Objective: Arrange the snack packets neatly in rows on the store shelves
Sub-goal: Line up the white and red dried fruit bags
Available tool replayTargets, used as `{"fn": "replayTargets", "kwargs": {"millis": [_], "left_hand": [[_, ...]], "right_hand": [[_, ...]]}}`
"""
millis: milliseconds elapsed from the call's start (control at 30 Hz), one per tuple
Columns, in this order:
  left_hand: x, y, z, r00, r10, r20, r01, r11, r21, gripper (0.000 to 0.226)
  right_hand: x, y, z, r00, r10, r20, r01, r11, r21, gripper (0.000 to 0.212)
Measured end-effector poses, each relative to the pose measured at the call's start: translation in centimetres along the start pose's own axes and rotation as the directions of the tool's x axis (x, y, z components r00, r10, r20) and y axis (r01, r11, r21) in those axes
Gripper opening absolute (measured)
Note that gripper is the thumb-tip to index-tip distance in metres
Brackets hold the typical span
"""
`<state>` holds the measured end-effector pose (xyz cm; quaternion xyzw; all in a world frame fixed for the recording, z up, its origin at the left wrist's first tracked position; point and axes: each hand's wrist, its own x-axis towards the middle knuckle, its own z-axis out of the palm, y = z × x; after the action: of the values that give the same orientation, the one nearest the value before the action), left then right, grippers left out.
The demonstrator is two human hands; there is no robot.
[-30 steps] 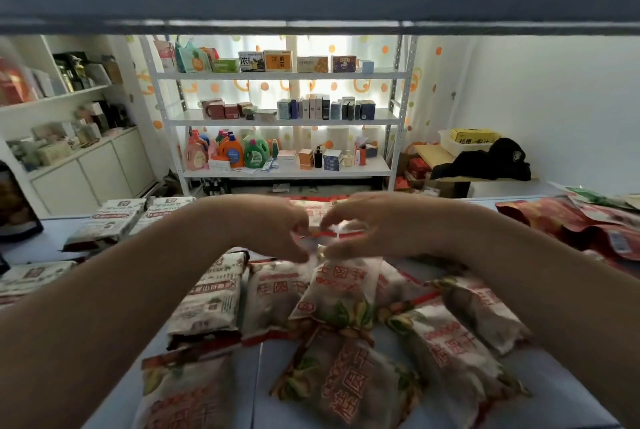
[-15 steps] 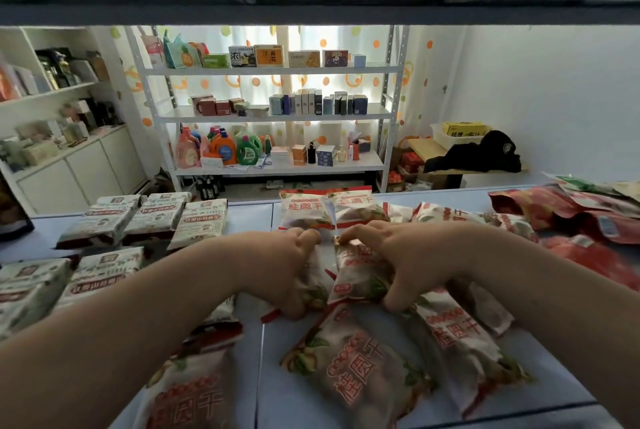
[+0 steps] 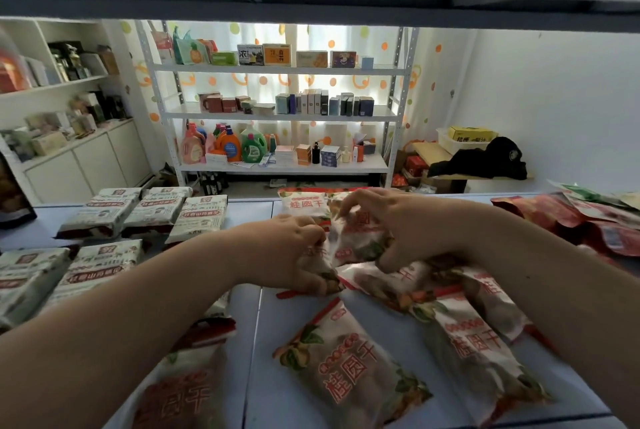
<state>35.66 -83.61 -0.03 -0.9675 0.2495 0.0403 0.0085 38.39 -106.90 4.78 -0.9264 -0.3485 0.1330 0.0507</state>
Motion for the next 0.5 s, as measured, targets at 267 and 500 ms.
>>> {"fn": "replayTargets", "kwargs": {"millis": [267, 500], "left_hand": [[-1.1, 0.2, 1.5, 0.994, -0.006, 0.113, 0.003, 1.0, 0.028, 0.067], [-2.0, 0.8, 2.9, 0.991, -0.019, 0.129, 0.011, 0.998, 0.061, 0.072]], "right_hand": [[0.8, 1.0, 1.7, 0.987, 0.041, 0.153, -0.015, 0.985, -0.169, 0.079], [0.8, 1.1, 4.6, 0.988, 0.061, 0.138, -0.028, 0.973, -0.229, 0.067]]}}
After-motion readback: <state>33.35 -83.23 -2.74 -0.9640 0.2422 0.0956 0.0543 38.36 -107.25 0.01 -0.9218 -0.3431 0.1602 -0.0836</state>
